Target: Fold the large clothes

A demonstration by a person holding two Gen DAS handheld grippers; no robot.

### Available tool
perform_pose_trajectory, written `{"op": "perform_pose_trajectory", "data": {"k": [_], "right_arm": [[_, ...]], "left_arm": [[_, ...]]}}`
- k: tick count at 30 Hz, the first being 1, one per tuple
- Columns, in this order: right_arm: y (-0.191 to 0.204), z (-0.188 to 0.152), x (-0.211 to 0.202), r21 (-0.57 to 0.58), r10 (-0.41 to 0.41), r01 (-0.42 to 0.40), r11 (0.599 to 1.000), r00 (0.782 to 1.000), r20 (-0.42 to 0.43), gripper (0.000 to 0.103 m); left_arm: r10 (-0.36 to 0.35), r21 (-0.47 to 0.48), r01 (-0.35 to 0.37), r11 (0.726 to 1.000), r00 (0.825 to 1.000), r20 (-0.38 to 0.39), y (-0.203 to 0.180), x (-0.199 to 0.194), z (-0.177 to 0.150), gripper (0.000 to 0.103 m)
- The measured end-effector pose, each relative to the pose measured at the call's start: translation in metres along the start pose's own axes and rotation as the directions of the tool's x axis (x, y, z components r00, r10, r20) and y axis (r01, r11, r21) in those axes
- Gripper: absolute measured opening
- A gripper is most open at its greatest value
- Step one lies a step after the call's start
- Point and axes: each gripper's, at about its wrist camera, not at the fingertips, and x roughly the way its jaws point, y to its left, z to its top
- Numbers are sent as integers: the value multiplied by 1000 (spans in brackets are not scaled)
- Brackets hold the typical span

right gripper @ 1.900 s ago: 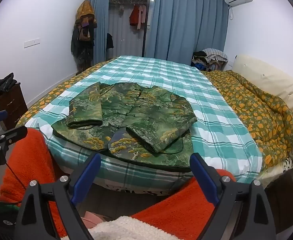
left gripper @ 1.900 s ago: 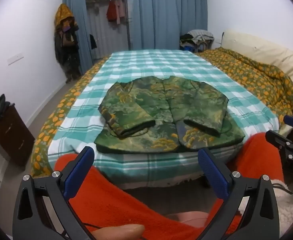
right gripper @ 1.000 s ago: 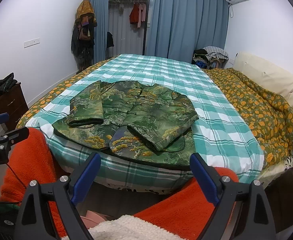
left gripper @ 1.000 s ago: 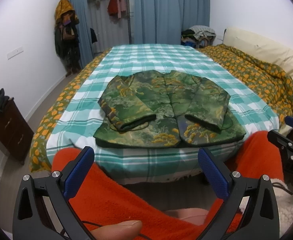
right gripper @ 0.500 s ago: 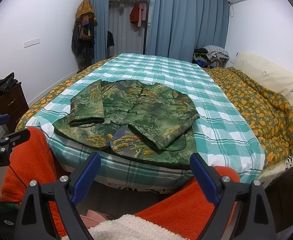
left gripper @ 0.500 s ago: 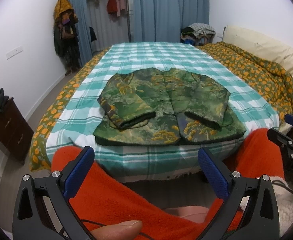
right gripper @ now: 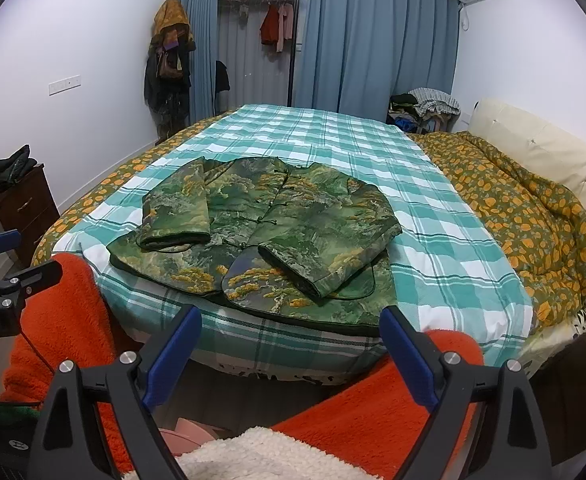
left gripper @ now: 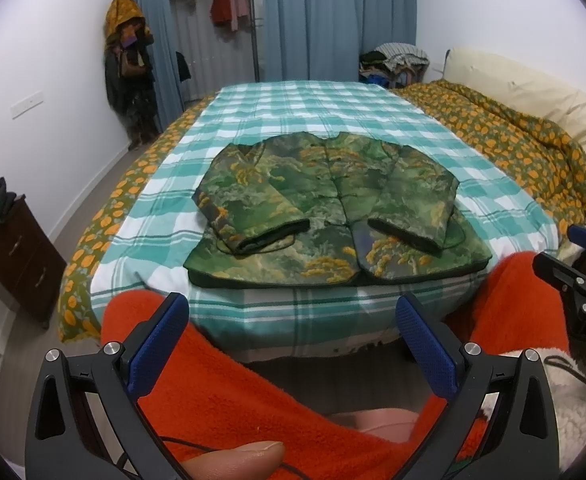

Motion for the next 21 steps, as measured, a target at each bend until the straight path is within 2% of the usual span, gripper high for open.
{"op": "perform_pose_trajectory", "data": {"k": [21], "right_arm": [[1, -2, 0, 0, 5, -5, 1000, 1000, -6, 93]], "left_arm": [[0, -1, 0, 1000, 1000, -3, 0, 0, 0, 103]]}}
